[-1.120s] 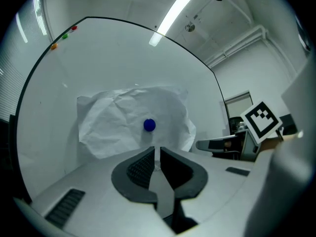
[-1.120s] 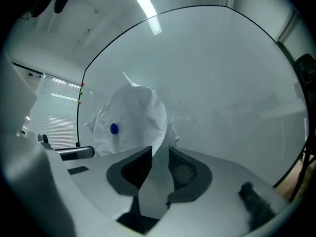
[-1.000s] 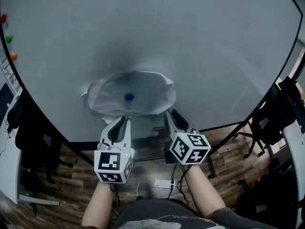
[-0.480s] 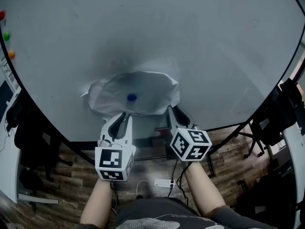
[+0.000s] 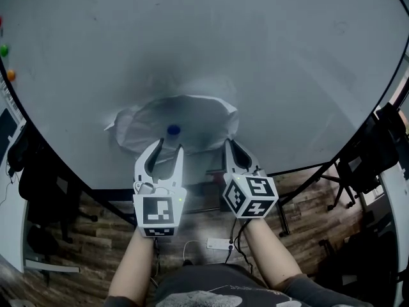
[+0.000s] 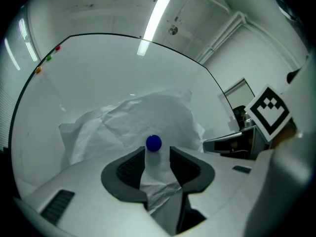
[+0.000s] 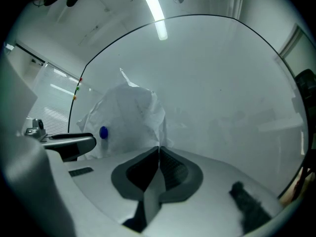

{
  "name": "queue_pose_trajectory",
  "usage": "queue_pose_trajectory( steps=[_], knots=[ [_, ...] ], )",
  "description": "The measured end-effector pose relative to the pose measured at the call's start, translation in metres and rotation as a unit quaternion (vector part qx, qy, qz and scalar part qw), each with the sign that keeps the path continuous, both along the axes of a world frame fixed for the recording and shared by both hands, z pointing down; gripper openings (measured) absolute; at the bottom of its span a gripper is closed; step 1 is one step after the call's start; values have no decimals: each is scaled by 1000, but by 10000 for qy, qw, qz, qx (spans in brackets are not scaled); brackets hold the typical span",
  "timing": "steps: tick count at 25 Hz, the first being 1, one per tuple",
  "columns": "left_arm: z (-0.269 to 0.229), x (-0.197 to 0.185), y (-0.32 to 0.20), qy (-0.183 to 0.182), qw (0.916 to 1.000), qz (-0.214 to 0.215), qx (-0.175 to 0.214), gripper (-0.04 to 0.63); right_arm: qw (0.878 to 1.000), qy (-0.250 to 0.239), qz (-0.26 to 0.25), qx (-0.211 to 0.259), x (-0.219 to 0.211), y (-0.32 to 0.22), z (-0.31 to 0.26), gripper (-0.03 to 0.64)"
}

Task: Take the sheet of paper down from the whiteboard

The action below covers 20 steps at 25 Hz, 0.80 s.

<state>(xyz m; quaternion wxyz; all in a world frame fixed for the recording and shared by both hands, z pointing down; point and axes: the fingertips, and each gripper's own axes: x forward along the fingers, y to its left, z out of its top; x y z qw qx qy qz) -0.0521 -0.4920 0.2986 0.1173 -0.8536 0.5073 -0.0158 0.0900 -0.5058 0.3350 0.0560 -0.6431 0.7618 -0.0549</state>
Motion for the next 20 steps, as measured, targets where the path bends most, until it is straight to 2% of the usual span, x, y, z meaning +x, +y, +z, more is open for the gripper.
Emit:
queue_pose_trajectory(
  steps=[8, 17, 20],
  knots=[
    [-14, 6, -14, -337, 9967, -537, 509, 166, 10000, 24, 10, 22, 0, 0, -3, 28],
    [-17, 10, -23, -239, 9930, -886, 743, 163, 10000, 60, -39, 18, 0, -1, -3, 28],
    [-17, 8, -26, -44, 9928, -977, 688, 135, 10000, 78, -37, 26, 1, -2, -3, 28]
  ],
)
